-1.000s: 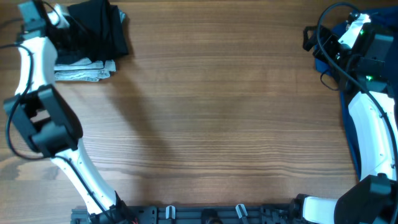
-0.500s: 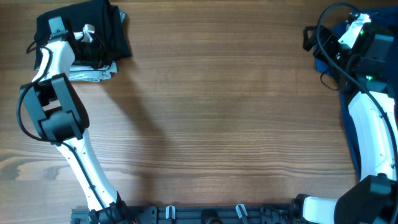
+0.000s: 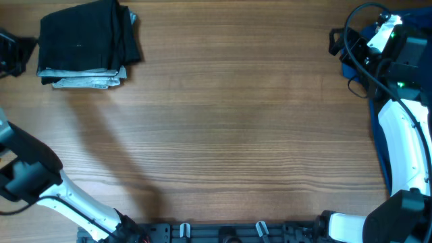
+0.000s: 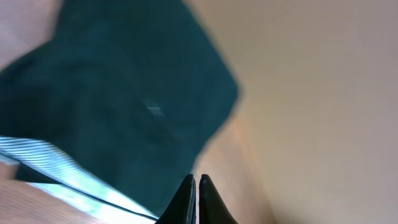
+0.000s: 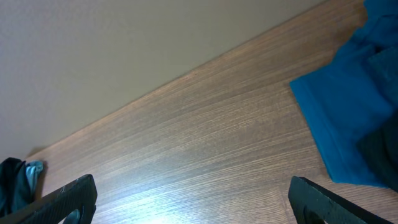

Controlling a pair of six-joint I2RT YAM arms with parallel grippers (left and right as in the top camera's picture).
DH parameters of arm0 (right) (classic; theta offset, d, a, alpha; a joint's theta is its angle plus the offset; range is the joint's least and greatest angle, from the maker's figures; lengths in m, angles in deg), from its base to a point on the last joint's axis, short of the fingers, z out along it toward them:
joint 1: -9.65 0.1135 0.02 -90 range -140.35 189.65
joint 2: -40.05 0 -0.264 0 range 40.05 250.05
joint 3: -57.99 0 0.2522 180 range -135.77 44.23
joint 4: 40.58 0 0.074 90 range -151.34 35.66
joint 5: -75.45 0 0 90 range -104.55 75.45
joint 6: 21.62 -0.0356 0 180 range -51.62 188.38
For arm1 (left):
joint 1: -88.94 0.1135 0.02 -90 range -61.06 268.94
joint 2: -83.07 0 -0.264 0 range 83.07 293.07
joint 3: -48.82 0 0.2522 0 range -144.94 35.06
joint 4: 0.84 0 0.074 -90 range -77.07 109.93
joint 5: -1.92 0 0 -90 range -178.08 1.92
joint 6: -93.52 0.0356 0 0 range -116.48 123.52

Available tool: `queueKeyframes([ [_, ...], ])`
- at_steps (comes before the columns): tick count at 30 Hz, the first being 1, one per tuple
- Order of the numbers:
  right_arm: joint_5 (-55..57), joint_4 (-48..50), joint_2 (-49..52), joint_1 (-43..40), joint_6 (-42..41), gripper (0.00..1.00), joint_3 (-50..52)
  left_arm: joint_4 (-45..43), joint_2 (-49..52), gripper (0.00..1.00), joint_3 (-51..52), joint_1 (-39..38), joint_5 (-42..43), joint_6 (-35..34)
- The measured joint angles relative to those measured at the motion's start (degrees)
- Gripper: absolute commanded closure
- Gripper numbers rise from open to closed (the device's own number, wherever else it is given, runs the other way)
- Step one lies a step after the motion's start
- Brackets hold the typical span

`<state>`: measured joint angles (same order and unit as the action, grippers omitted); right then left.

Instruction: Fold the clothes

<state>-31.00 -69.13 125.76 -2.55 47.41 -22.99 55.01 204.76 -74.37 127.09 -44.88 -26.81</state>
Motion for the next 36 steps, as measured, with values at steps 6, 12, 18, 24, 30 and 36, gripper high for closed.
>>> queueKeyframes([
  [6,0.0,0.0,0.0,0.0,0.0,0.0,0.0,-0.11,7.82,0.96,3.48,-0.33,-5.03,2.01],
  [12,0.0,0.0,0.0,0.0,0.0,0.0,0.0,1.16,12.26,0.96,3.8,-0.26,-6.56,3.08],
  [18,0.0,0.0,0.09,0.0,0.0,0.0,0.0,1.2,10.58,0.96,4.2,-1.14,-4.07,3.28],
  [24,0.0,0.0,0.11,0.0,0.0,0.0,0.0,0.09,-7.69,0.96,4.7,-11.65,-13.35,3.45],
  [30,0.0,0.02,0.11,0.0,0.0,0.0,0.0,-2.01,-14.03,0.92,3.98,-25.77,-32.68,5.18],
  [36,0.0,-0.02,0.11,0.0,0.0,0.0,0.0,-6.97,-3.98,0.93,3.98,-28.26,-42.91,6.51],
])
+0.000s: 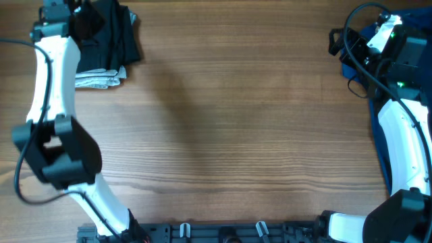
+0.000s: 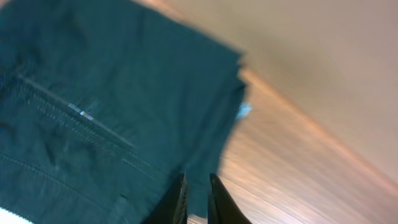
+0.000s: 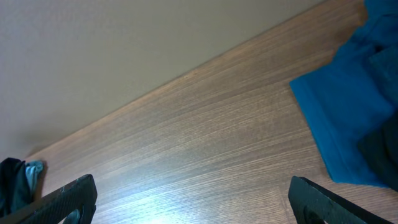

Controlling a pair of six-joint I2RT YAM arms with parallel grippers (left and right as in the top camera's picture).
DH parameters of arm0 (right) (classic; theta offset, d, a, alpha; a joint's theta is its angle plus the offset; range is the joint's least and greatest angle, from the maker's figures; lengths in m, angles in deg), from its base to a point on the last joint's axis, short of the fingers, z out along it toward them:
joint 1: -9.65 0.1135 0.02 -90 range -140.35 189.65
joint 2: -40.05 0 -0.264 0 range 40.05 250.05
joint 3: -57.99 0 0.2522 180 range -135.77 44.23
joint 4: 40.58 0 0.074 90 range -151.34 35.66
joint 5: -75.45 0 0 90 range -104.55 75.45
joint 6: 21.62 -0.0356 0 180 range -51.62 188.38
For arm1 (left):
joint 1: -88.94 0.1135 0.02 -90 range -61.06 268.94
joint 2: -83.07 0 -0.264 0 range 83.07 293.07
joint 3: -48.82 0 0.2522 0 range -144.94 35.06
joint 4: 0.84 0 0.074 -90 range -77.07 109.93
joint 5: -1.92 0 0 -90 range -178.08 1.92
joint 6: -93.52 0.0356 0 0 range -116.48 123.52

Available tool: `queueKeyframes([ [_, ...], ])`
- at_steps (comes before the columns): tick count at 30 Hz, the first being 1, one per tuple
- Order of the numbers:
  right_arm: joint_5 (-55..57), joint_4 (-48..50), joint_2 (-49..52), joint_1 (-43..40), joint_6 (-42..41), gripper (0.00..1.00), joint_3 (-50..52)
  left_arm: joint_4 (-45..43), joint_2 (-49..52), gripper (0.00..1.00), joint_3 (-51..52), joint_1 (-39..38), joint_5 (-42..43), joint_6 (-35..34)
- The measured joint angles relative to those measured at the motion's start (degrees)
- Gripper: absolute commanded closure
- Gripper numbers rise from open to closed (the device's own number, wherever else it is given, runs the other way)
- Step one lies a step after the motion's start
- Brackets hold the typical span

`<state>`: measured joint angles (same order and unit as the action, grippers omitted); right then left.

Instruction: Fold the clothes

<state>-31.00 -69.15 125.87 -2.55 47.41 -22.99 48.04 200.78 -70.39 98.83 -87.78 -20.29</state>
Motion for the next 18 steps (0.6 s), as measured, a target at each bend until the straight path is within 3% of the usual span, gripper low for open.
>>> queueKeyframes([
  [7,0.0,0.0,0.04,0.0,0.0,0.0,0.0,-1.25,11.23,0.96,0.11,2.51,-2.64,0.11],
  [18,0.0,0.0,0.04,0.0,0.0,0.0,0.0,3.32,13.09,0.96,0.28,2.82,-3.5,-0.07],
])
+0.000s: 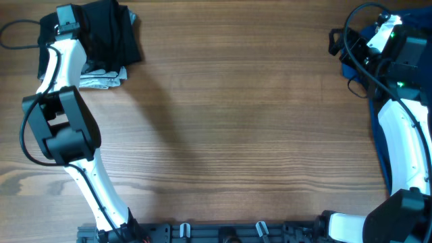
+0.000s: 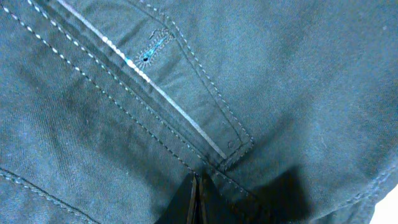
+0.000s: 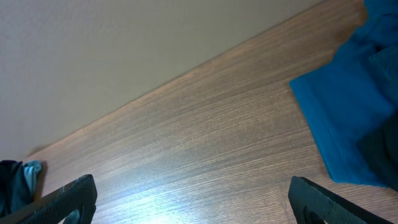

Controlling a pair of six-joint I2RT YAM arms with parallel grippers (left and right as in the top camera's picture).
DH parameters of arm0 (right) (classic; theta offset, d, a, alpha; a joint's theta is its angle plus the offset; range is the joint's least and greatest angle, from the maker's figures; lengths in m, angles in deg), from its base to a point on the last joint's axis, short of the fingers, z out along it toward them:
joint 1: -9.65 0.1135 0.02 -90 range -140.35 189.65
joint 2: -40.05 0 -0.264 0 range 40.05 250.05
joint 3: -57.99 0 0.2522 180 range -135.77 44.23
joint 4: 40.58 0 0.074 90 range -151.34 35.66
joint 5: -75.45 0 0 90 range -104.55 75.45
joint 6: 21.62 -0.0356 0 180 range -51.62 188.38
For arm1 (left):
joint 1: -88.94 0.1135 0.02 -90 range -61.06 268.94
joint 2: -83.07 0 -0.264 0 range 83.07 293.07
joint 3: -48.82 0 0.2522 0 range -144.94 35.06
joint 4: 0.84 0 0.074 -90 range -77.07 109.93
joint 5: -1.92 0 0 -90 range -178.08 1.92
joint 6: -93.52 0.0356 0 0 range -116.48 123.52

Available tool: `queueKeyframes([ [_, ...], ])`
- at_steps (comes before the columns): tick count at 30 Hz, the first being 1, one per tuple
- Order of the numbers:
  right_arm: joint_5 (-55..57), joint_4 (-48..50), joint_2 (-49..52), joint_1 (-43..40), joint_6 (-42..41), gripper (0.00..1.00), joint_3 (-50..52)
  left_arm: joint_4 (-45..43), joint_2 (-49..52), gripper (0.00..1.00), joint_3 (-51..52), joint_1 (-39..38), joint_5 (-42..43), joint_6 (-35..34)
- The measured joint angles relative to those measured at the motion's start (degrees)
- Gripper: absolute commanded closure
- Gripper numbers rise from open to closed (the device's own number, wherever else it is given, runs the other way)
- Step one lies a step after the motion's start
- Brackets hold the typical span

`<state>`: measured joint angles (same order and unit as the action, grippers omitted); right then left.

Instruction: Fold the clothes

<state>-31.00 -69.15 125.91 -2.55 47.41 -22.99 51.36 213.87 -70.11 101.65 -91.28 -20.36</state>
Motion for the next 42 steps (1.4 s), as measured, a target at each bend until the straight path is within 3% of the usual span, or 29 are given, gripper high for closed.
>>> queueKeyframes([
  [12,0.0,0.02,0.0,0.0,0.0,0.0,0.0,-3.56,-1.33,0.96,5.7,-0.11,-1.38,0.0],
  [26,0.0,0.0,0.0,0.0,0.0,0.0,0.0,0.55,-2.36,0.96,6.45,-0.28,-2.58,0.0],
  [28,0.0,0.02,0.0,0.0,0.0,0.0,0.0,-0.37,-2.8,0.88,6.93,-0.28,-2.58,0.0],
  [31,0.0,0.0,0.0,0.0,0.0,0.0,0.0,-0.96,-3.78,0.69,7.19,-0.33,-2.54,-0.42],
  [35,0.0,0.02,0.0,0.0,0.0,0.0,0.0,1.68,-8.48,0.63,6.14,-0.55,-2.91,-0.5],
  [36,0.0,0.02,0.0,0.0,0.0,0.0,0.0,1.46,-10.86,0.55,5.97,-0.76,-2.97,-0.48],
  [37,0.0,0.02,0.02,0.0,0.0,0.0,0.0,0.96,-14.47,0.32,5.88,-1.4,-3.02,-0.57],
  [39,0.0,0.0,0.04,0.0,0.0,0.0,0.0,-0.11,-22.38,0.0,5.33,-3.48,-3.02,-0.39],
  [42,0.0,0.02,0.04,0.0,0.0,0.0,0.0,-1.18,-31.52,0.0,3.58,-6.62,-2.97,-0.55],
])
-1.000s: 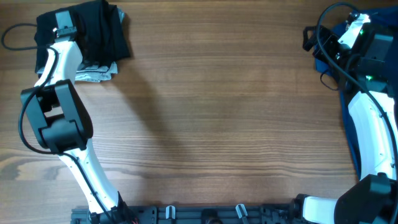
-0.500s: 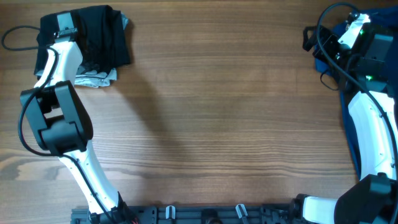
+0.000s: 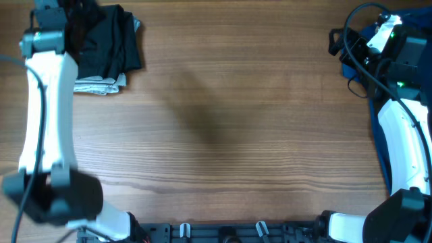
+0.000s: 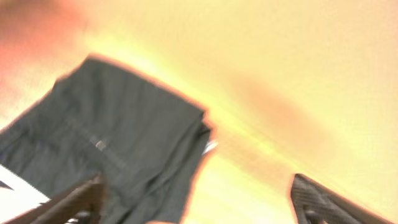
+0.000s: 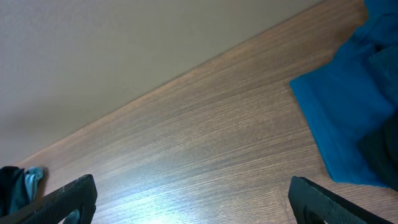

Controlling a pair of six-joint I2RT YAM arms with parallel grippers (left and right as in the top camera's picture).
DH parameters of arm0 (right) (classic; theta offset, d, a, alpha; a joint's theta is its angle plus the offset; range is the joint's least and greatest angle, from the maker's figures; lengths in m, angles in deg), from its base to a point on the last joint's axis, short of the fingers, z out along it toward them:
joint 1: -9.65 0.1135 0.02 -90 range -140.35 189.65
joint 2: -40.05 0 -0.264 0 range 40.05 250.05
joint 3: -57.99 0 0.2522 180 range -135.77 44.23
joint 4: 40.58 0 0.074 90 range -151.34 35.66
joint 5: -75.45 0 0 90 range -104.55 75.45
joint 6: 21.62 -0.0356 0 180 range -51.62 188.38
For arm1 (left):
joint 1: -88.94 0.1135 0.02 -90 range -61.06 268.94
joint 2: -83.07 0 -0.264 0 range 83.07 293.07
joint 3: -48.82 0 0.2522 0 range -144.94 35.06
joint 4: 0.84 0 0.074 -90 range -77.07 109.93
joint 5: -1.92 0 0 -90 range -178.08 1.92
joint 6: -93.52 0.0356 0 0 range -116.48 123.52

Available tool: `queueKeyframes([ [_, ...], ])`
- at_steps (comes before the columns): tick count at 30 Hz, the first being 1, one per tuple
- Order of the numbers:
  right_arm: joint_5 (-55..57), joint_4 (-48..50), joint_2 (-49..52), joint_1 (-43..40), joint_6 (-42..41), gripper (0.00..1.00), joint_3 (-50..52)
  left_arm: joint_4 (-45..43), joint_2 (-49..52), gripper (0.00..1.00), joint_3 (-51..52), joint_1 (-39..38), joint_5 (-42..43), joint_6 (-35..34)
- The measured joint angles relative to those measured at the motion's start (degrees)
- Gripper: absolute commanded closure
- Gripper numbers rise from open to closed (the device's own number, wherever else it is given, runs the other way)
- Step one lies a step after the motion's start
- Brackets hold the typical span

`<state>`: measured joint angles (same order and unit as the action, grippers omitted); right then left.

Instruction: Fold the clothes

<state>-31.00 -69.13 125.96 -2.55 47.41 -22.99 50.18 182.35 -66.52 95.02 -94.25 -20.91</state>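
Observation:
A folded black garment (image 3: 104, 37) lies on a folded striped light one (image 3: 99, 84) at the table's far left corner; the left wrist view shows the black garment (image 4: 112, 149) blurred. My left gripper (image 3: 73, 15) hovers over the stack's left part, open (image 4: 202, 205), jaws wide apart and empty. A blue cloth (image 3: 347, 67) lies crumpled at the far right, seen too in the right wrist view as the blue cloth (image 5: 348, 118). My right gripper (image 3: 335, 42) stands beside it, open (image 5: 196, 205) and empty.
Wooden table (image 3: 229, 135) spans the view. My left arm (image 3: 40, 121) runs along the left edge and my right arm (image 3: 401, 148) along the right edge. A black rail (image 3: 223, 233) lines the near edge.
My left gripper was shut with its tips right against the black garment. Now it is wide open and farther from the cloth. The stack and the right arm are unchanged.
My left gripper was shut beyond the stack's left side. Then it was over the black garment, nearly shut, and then shut with its tips on the fabric. Now it is open above the stack. The right gripper stayed open by the blue cloth throughout.

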Motion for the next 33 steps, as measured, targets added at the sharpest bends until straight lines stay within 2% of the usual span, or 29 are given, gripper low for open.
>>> queueKeyframes([
  [3,0.0,0.0,0.0,0.0,0.0,0.0,0.0,0.04,-4.26,0.0,-0.92,-1.46,-0.02,-0.04],
  [33,0.0,0.0,0.0,0.0,0.0,0.0,0.0,1.01,-2.16,0.0,-0.24,-1.55,-0.02,-0.04],
])
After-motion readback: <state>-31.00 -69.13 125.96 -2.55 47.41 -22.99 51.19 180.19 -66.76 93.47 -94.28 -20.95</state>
